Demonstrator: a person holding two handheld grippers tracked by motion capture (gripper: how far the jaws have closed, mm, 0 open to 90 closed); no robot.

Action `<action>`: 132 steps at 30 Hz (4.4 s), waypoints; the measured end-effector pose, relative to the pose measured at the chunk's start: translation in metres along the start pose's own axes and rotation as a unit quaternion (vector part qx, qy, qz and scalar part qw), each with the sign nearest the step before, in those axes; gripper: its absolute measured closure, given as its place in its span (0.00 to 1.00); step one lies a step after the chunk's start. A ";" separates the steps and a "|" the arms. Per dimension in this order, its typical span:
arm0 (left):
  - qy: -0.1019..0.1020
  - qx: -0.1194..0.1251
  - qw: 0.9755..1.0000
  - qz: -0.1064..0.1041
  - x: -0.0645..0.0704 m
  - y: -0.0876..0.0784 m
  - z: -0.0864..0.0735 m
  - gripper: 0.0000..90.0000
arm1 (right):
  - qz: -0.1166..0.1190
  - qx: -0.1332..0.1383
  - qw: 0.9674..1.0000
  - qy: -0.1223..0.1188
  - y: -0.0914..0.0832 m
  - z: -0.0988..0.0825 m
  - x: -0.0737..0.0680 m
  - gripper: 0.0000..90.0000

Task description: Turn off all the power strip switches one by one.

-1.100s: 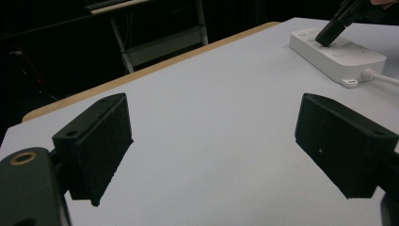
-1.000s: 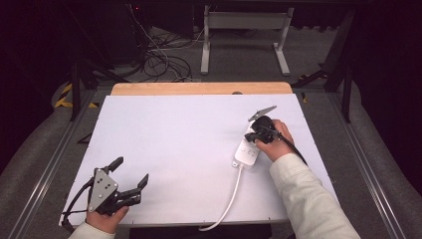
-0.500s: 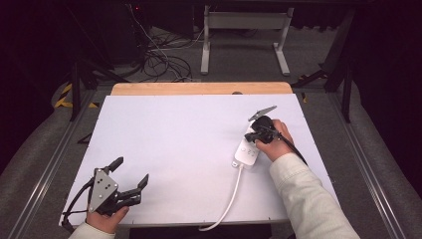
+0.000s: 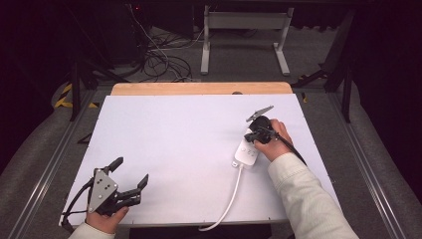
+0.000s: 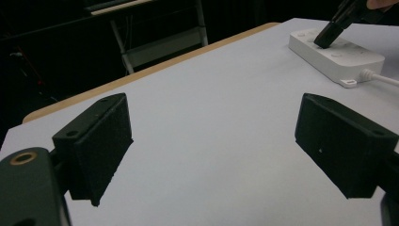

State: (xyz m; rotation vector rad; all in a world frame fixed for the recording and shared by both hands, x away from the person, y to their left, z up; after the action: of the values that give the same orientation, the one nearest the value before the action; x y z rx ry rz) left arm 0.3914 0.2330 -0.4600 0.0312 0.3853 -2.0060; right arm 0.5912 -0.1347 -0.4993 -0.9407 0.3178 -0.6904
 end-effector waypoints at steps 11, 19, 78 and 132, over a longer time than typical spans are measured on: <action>-0.002 -0.001 1.000 0.000 0.000 0.001 0.000 0.13 | 0.007 0.077 0.997 0.003 -0.031 0.023 0.005 1.00; 0.000 -0.001 1.000 0.000 0.000 0.001 0.000 0.13 | -0.004 0.076 0.997 0.025 -0.028 0.018 0.021 1.00; -0.001 -0.001 1.000 0.001 0.001 0.000 0.000 0.13 | -0.024 0.031 0.998 0.051 0.005 0.005 0.037 1.00; -0.004 -0.004 1.000 0.001 -0.001 0.002 -0.001 0.13 | -0.043 0.099 0.990 0.095 -0.013 0.023 0.071 1.00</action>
State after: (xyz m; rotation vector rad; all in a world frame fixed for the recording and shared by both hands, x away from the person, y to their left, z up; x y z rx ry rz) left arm 0.3931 0.2332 -0.4614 0.0181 0.3866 -2.0027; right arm 0.6510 -0.1723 -0.4727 -0.7043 0.3720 -0.8774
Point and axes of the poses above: each handheld gripper's, and its own axes: y roughly forward along the jaws, z roughly out of its top, x roughly to its right, the point moved 7 cm from there along y, roughly forward along the jaws, and after that the axes turned 1 degree about z, right-handed, at the moved point
